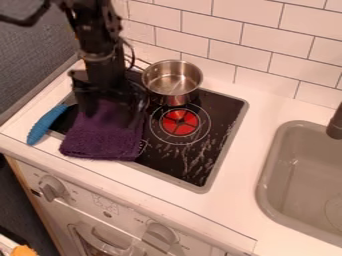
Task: Moved the purple cloth to the right side of the right burner.
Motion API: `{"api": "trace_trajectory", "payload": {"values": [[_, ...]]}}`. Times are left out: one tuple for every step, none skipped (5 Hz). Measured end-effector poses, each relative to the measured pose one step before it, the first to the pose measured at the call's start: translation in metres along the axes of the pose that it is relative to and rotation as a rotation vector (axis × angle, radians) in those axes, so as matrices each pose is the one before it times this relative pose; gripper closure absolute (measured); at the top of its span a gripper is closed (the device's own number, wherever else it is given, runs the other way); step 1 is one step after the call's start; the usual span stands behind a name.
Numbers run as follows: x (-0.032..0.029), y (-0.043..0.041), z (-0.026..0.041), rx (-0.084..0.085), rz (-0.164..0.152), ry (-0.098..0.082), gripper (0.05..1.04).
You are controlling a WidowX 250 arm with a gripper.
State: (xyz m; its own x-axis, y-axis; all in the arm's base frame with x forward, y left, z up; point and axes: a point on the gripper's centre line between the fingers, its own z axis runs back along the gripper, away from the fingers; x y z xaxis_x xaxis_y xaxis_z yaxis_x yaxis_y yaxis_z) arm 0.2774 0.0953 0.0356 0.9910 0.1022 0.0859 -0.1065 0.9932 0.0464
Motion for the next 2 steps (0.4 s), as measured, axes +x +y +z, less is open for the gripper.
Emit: {"api": "trace_trajectory", "payload": {"values": [[0.00639,0.00643,-0.01636,0.0023,0.0209,0.018,0.083],[0.00804,0.00121,-0.00511,0.0015,0.0101,-0.0169,0.083]]}}
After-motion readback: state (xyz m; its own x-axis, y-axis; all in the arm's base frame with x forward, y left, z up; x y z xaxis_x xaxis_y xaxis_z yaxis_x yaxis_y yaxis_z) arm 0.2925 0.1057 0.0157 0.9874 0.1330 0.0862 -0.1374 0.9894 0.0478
